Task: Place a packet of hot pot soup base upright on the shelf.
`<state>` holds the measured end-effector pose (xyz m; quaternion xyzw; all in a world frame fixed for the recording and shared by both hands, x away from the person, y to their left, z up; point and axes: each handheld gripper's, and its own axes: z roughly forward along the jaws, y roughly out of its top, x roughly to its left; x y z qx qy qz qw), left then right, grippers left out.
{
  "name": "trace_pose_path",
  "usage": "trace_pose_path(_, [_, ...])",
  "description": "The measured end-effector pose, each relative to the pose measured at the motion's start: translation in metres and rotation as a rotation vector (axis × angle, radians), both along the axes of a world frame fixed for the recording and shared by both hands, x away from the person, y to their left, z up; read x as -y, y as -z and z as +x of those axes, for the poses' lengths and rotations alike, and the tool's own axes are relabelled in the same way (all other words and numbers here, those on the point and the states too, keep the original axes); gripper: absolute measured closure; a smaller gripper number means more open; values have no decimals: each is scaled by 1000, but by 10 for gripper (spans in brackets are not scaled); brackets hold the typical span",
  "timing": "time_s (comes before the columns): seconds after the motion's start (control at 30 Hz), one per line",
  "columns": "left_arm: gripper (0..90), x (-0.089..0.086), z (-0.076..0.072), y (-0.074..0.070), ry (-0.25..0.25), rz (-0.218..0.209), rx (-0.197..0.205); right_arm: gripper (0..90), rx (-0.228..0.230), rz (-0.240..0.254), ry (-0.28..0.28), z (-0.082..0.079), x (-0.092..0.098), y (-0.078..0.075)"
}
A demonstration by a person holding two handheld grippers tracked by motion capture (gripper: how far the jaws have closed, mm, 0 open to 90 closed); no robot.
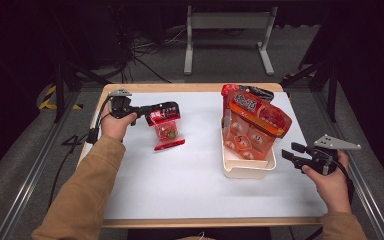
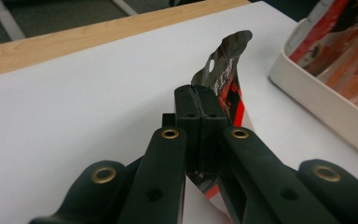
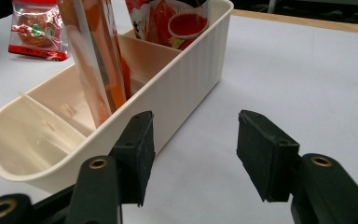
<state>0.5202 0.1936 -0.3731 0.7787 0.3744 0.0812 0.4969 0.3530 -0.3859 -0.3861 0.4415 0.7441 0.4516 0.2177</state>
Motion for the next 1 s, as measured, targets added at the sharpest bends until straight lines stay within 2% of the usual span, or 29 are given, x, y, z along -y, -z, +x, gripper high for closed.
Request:
trace_pose_path(0.3, [900, 9, -24, -20, 83, -16, 59, 466, -2, 1, -5, 2, 0, 1])
trace_pose_path(0.47, [900, 14, -40, -32, 112, -37, 91, 467, -6, 2, -6, 2, 0, 1])
trace_pose_path(0.53, [900, 14, -45, -38, 123, -26, 116, 465, -8, 5, -9, 2, 0, 2])
trace_pose_path(0.57, [900, 15, -48, -40, 131, -38, 114, 465, -9, 7, -13, 2, 0, 2])
trace_pose_path(0.73, [900, 18, -59, -53, 165, -40, 150, 465, -12, 9, -7, 3, 3, 4])
trace_pose_path(0.93, [900, 26, -71, -64, 226, -68, 150, 461, -12, 13, -1, 3, 5, 5])
trace_pose_path(1.0, [900, 32, -76, -69, 253, -64, 158, 459, -11, 11, 1, 3, 6, 6])
